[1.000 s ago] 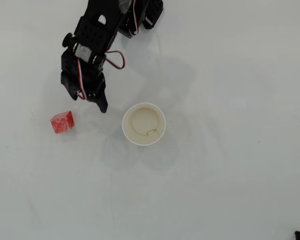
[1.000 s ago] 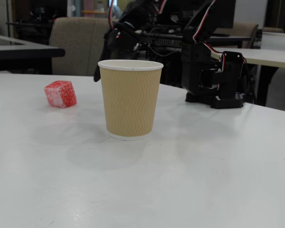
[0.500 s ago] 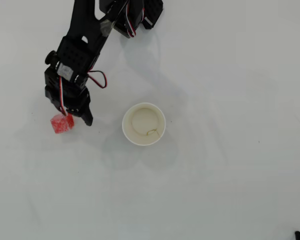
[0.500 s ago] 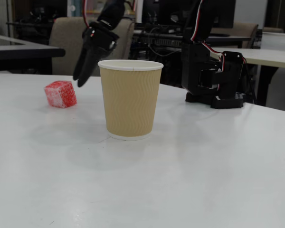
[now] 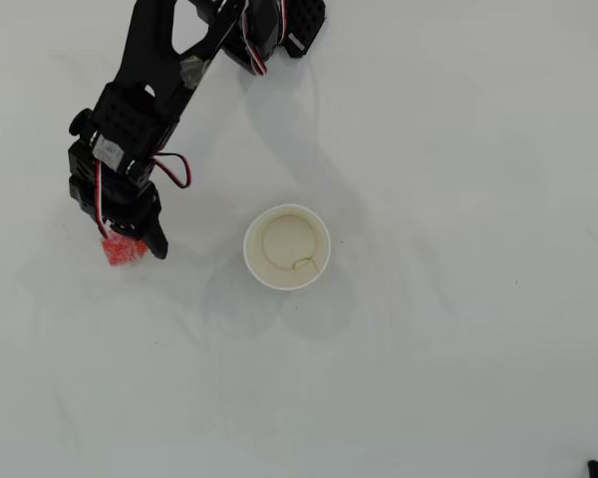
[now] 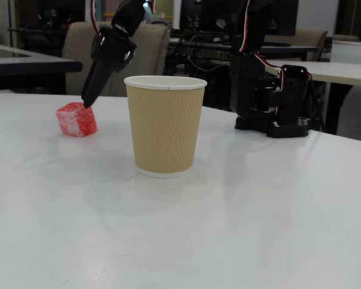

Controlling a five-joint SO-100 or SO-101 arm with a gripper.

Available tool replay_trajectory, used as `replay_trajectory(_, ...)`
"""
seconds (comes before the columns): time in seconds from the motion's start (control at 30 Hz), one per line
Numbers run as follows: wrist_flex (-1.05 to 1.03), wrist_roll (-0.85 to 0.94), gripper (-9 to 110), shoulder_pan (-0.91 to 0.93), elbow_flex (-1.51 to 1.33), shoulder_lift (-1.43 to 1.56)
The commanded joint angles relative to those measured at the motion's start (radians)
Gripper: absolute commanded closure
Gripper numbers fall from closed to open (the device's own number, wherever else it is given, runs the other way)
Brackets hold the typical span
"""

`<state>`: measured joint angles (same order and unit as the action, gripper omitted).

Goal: Grasp a red cube and put it in the cup.

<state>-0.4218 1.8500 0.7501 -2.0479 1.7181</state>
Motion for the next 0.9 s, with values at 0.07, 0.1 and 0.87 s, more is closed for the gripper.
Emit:
replay_trajectory(0.07, 0.015, 0.015, 67, 0.006, 0.138, -0.055)
replay_trajectory(0.1, 0.015, 0.015, 67, 0.006, 0.15, -0.069)
replay_trajectory(0.87, 0.04, 0.025, 67, 0.037, 0.258, -0.241)
